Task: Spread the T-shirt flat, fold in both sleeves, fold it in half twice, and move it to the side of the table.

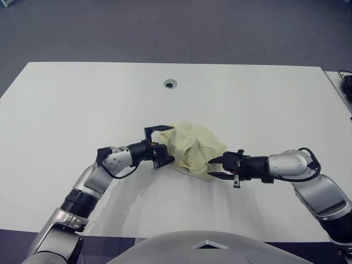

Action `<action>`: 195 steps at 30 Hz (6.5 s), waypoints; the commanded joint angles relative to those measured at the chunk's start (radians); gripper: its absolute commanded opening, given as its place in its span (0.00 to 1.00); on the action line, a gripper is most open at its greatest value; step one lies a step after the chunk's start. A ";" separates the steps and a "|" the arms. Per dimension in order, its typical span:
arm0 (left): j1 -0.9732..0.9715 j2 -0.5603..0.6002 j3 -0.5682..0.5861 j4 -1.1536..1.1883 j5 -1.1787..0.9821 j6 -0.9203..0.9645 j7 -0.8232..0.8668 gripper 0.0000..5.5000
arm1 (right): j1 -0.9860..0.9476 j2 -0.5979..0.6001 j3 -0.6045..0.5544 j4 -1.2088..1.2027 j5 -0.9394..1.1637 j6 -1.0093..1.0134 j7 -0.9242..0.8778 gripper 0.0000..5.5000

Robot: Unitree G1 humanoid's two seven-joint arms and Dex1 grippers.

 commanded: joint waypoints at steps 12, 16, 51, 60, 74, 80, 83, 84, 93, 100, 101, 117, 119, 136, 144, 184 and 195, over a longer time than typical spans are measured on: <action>0.040 0.016 0.010 -0.024 0.005 0.020 0.016 0.98 | -0.006 -0.017 0.020 0.024 -0.008 -0.020 0.025 0.48; 0.037 0.018 0.009 -0.012 0.008 0.017 0.021 0.98 | -0.001 -0.029 0.027 0.037 -0.015 -0.027 0.040 0.37; 0.128 0.048 0.183 -0.425 -0.417 0.413 -0.071 0.98 | -0.239 0.173 -0.282 0.076 -0.217 -0.370 -0.484 0.00; -0.173 0.074 0.266 -0.180 -0.538 0.440 -0.231 0.98 | -0.147 0.131 -0.269 0.048 -0.290 -0.508 -0.444 0.00; -0.336 0.116 0.095 0.064 -0.422 0.203 -0.588 0.98 | 0.152 -0.266 -0.138 0.233 -0.360 -1.002 -0.055 0.00; -0.435 0.006 0.053 0.107 -0.381 0.181 -0.542 0.98 | -0.052 -0.195 -0.195 0.465 -0.626 -0.937 -0.284 0.00; -0.434 -0.026 0.029 0.215 -0.290 0.148 -0.457 0.98 | -0.129 -0.121 -0.164 0.513 -0.691 -0.908 -0.366 0.00; -0.426 -0.028 0.005 0.271 -0.229 0.106 -0.418 0.98 | -0.140 -0.095 -0.158 0.515 -0.693 -0.890 -0.379 0.00; -0.333 -0.050 -0.107 0.497 0.003 -0.109 -0.211 0.98 | -0.144 0.061 -0.116 0.451 -0.643 -0.746 -0.363 0.00; -0.085 0.124 -0.209 0.043 -0.082 0.004 -0.448 0.98 | -0.163 0.076 -0.107 0.475 -0.641 -0.729 -0.368 0.00; -0.029 0.178 -0.214 -0.056 -0.097 0.073 -0.489 0.98 | -0.167 0.076 -0.108 0.480 -0.638 -0.733 -0.371 0.00; -0.271 0.074 0.070 -0.118 -0.541 0.549 -0.478 0.98 | -0.176 0.169 -0.143 0.379 -0.333 -0.971 -0.414 0.00; -0.312 0.026 0.054 -0.013 -0.535 0.520 -0.494 0.98 | -0.181 0.180 -0.160 0.360 -0.313 -0.993 -0.430 0.00; -0.355 -0.063 0.002 0.137 -0.574 0.605 -0.705 0.50 | -0.181 0.158 -0.161 0.394 -0.311 -1.099 -0.413 0.00; -0.405 -0.124 -0.022 0.295 -0.518 0.549 -0.730 0.23 | -0.177 0.162 -0.143 0.366 -0.318 -1.108 -0.392 0.00; -1.184 -0.072 -0.044 1.189 0.159 -0.035 0.081 0.00 | -0.887 0.368 -0.098 1.192 -0.429 -0.655 -0.596 0.00; -1.374 -0.093 -0.156 1.320 0.385 0.001 0.506 0.00 | -1.296 0.385 -0.011 1.780 -0.615 -0.836 -0.934 0.00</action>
